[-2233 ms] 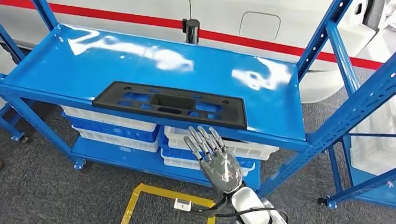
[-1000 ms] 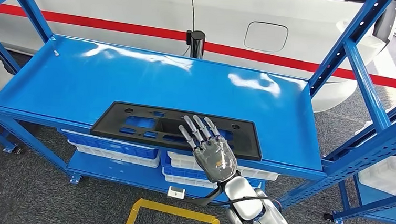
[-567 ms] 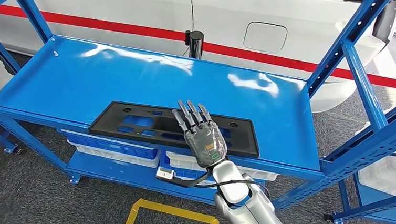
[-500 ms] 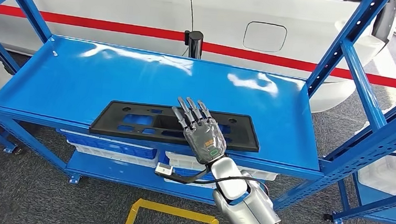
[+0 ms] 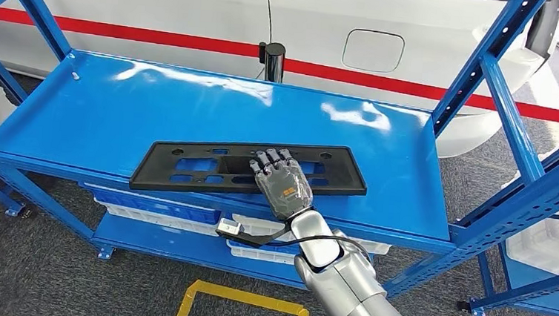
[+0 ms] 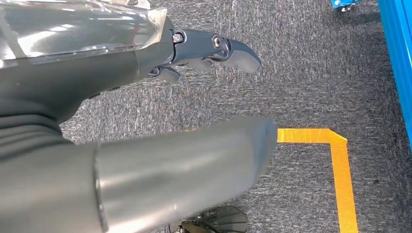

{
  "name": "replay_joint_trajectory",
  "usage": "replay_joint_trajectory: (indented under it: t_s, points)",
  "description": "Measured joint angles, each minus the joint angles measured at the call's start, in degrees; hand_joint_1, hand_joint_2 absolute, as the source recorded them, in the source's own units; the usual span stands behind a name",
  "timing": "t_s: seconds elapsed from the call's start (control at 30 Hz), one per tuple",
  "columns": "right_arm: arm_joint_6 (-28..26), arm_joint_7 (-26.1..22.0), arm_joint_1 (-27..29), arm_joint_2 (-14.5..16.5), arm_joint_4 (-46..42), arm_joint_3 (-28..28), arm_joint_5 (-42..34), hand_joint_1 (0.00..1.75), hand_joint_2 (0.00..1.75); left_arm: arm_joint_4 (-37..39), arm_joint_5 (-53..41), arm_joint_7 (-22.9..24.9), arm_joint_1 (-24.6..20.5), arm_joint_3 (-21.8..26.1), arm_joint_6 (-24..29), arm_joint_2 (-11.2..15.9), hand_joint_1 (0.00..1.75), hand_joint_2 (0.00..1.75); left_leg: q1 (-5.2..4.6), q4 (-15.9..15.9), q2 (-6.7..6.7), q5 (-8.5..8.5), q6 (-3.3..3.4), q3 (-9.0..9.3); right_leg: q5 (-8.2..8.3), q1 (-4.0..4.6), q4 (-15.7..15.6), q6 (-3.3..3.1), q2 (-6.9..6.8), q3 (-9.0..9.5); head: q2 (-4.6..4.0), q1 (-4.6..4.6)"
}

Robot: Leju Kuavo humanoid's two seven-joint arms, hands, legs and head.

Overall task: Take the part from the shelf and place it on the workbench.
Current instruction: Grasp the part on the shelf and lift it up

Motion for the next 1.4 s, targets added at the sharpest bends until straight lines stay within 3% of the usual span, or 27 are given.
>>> replay_joint_trajectory:
  t_s: [0.3, 0.43, 0.8, 1.13, 1.4]
  points:
    - [-0.2, 0.0, -0.4, 0.5, 1.7, 0.0, 0.0, 1.75, 1.75, 0.0, 0.0, 0.0, 0.0, 0.0, 0.0, 0.0, 0.00, 0.00, 0.02, 0.0, 0.00, 0.00, 0.00, 0.00, 0.00, -0.01, 0.0, 0.00, 0.00, 0.00, 0.00, 0.00]
    - [-0.3, 0.0, -0.6, 0.7, 2.2, 0.0, 0.0, 1.75, 1.75, 0.0, 0.0, 0.0, 0.0, 0.0, 0.2, 0.0, 0.00, 1.75, 0.02, 0.0, 0.00, 0.00, 0.00, 0.02, 0.00, -0.01, 0.0, 0.00, 0.00, 0.01, 0.00, -0.01]
    - [-0.8, -0.4, -0.6, 0.7, 2.5, -0.1, 0.0, 1.75, 1.75, 0.0, 1.2, -0.9, 0.0, 0.5, 0.5, 0.0, 0.00, 1.75, 0.03, 0.0, 0.00, 0.00, 0.00, 0.03, 0.00, -0.01, 0.0, 0.00, 0.00, 0.02, 0.00, 0.00]
    - [-1.5, 0.3, -0.7, 0.6, 2.3, 0.0, 0.0, 1.75, 1.75, 0.0, 3.5, -4.6, -0.4, 3.3, 0.6, 0.0, 0.00, 1.75, 0.03, 0.0, 0.00, 0.00, 0.00, 0.03, 0.00, 0.00, 0.0, 0.00, 0.00, 0.02, 0.00, 0.00]
    - [-2.0, -0.1, -0.5, -0.4, -2.9, 0.2, 0.0, 1.75, 1.75, 0.0, 2.7, -4.4, -0.7, 3.8, 1.2, 0.0, 0.00, 1.75, 0.03, 0.0, 0.00, 0.00, 0.00, 0.03, 0.00, -0.01, 0.0, 0.00, 0.00, 0.00, 0.00, -0.01]
